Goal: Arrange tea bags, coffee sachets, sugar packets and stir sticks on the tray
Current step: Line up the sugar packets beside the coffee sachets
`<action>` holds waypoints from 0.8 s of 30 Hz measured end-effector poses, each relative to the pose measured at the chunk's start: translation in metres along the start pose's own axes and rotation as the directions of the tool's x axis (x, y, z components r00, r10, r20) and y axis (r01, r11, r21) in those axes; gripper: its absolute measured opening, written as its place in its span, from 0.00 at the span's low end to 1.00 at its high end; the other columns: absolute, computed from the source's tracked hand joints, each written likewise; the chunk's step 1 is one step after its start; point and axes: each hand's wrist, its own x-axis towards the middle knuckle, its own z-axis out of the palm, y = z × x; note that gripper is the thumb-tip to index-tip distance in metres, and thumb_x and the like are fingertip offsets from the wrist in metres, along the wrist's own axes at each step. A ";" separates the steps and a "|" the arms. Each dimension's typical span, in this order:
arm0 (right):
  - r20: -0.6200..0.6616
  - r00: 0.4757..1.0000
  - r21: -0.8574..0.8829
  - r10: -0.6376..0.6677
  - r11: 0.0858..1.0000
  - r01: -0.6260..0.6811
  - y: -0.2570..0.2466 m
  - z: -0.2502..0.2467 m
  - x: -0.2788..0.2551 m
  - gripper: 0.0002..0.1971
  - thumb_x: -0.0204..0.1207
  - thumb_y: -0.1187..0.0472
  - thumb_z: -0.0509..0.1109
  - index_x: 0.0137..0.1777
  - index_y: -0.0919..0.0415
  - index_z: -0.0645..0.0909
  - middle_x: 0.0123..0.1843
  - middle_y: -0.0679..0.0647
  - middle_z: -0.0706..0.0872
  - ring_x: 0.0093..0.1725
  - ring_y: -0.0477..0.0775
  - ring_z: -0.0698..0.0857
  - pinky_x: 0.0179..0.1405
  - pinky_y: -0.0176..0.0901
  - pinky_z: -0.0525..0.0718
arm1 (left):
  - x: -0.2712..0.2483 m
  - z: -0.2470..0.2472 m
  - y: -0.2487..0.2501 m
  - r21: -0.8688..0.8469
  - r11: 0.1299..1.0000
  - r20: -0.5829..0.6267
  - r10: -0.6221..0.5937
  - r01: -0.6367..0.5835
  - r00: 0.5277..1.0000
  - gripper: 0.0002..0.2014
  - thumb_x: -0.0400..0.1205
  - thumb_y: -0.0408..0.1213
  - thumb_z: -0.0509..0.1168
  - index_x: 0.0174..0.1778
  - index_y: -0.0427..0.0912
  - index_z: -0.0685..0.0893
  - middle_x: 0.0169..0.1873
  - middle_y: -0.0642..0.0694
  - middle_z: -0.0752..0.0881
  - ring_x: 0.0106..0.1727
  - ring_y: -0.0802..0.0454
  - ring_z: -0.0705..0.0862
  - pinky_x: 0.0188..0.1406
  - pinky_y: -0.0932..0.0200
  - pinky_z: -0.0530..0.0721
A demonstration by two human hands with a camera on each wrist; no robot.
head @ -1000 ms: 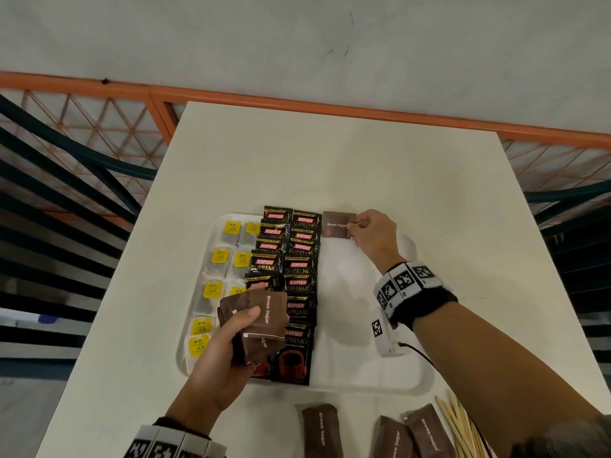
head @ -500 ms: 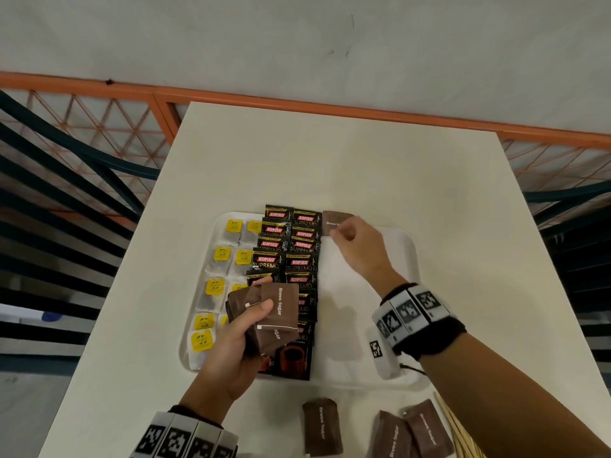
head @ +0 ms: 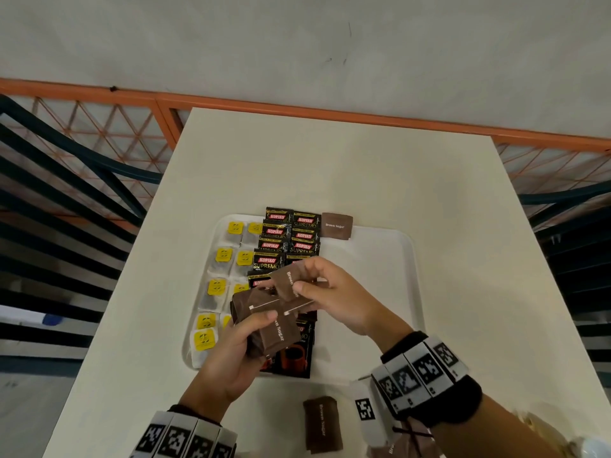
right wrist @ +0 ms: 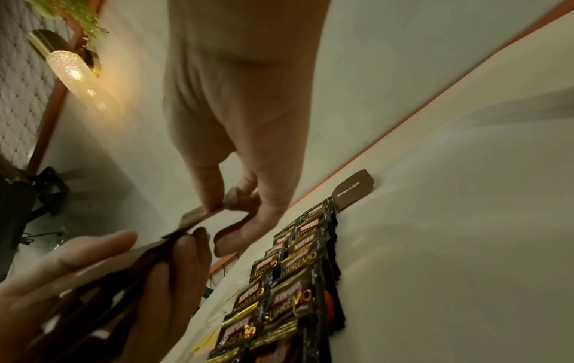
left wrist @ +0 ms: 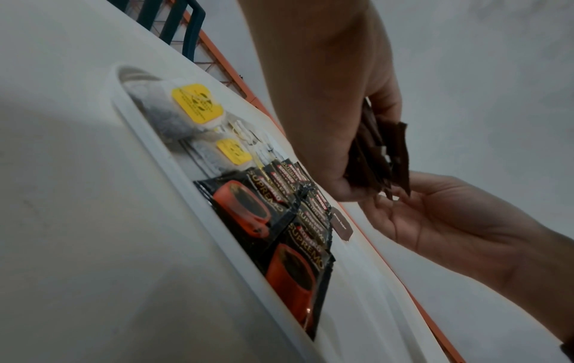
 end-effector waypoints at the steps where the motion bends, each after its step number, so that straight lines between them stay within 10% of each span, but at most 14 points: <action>1: -0.015 1.000 0.026 -0.010 1.000 0.010 -0.001 -0.002 -0.001 0.10 0.80 0.71 0.61 0.59 0.61 0.75 0.46 0.45 0.81 0.42 0.45 0.86 0.39 0.34 0.87 | 0.000 0.000 0.000 -0.011 1.000 -0.008 0.002 -0.002 1.000 0.31 0.58 0.31 0.74 0.60 0.41 0.82 0.45 0.40 0.90 0.43 0.49 0.90 0.32 0.57 0.87; 5: -0.123 0.991 -0.139 -0.055 0.990 0.038 -0.001 -0.012 -0.001 0.15 0.80 0.67 0.64 0.65 0.56 0.77 0.53 0.50 0.84 0.37 0.48 0.83 0.30 0.31 0.78 | -0.002 0.002 0.002 -0.038 0.999 0.010 0.033 -0.033 0.999 0.26 0.67 0.25 0.68 0.62 0.47 0.81 0.47 0.41 0.90 0.45 0.48 0.90 0.32 0.57 0.87; 11: -0.146 0.988 -0.128 -0.050 0.991 0.031 0.001 -0.017 -0.006 0.16 0.73 0.63 0.73 0.61 0.58 0.78 0.35 0.44 0.85 0.24 0.36 0.79 0.28 0.28 0.76 | -0.002 0.011 0.005 -0.035 0.999 0.051 0.029 -0.027 0.998 0.29 0.63 0.24 0.70 0.62 0.44 0.81 0.43 0.41 0.90 0.40 0.50 0.90 0.31 0.59 0.87; 18: -0.075 0.997 0.092 0.023 0.996 -0.016 0.016 -0.013 -0.009 0.11 0.73 0.68 0.72 0.54 0.57 0.80 0.48 0.53 0.89 0.40 0.43 0.86 0.38 0.31 0.83 | 0.002 0.010 0.004 -0.090 0.993 -0.027 0.072 -0.074 0.997 0.23 0.68 0.30 0.62 0.61 0.45 0.81 0.41 0.43 0.91 0.40 0.51 0.90 0.34 0.62 0.88; 24: -0.181 0.983 0.020 -0.013 1.000 0.017 0.019 -0.029 0.002 0.05 0.76 0.69 0.68 0.48 0.60 0.83 0.38 0.53 0.87 0.37 0.46 0.85 0.39 0.33 0.86 | 0.000 0.007 0.005 -0.058 0.996 -0.029 0.071 -0.072 0.997 0.24 0.69 0.29 0.62 0.64 0.45 0.80 0.50 0.39 0.89 0.46 0.48 0.90 0.36 0.59 0.88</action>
